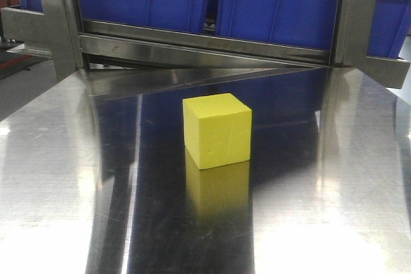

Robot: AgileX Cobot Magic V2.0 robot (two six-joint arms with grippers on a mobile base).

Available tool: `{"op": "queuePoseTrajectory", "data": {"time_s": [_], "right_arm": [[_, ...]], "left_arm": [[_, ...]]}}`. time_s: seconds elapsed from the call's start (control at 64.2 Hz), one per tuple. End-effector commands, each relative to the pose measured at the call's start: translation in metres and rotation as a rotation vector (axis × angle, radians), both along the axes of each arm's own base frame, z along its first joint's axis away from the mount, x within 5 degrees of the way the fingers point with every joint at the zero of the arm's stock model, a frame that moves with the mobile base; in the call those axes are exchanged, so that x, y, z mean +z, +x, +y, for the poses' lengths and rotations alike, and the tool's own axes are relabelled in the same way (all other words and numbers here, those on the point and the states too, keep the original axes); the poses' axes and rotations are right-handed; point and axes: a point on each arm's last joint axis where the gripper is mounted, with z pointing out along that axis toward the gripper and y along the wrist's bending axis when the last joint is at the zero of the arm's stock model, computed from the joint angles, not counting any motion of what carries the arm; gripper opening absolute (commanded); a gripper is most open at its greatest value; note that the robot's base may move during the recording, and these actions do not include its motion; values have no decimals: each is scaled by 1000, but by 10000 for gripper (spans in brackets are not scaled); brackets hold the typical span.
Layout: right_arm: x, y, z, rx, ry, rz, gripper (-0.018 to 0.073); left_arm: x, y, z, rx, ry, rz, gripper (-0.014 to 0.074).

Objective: Place yellow foam block on left shelf second layer
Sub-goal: 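Lower the right gripper over the yellow foam cube on the table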

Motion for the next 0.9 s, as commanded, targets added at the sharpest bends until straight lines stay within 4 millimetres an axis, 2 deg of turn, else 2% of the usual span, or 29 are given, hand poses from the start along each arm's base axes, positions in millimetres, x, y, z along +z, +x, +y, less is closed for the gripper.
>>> {"op": "queuePoseTrajectory", "data": {"time_s": [0.0,0.125,0.218,0.405,0.498,0.592,0.654,0.717,0.826,0.888], "right_arm": [[17,-4,0,-1,-6,-132,33],[20,-4,0,-1,-7,-163,33],[29,-7,0,0,-8,-208,33],[74,-20,0,-3,-9,-252,33],[97,-22,0,-4,-8,-216,33],[115,-16,0,-6,-6,-148,43],[128,-11,0,-6,-5,-116,102],[142,-6,0,-4,-4,-99,213],[159,10,0,2,-3,-48,484],[166,20,1,18,-2,3,600]], "left_arm": [[-1,1,-1,-14,-16,-53,137],[-1,1,-1,-14,-16,-53,137],[-1,1,-1,-14,-16,-53,137],[-1,1,-1,-14,-16,-53,137],[-1,1,-1,-14,-16,-53,137],[-1,1,-1,-14,-16,-53,137],[-1,1,-1,-14,-16,-53,137],[-1,1,-1,-14,-16,-53,137],[-1,1,-1,-14,-16,-53,137],[-1,1,-1,-14,-16,-53,137]]}}
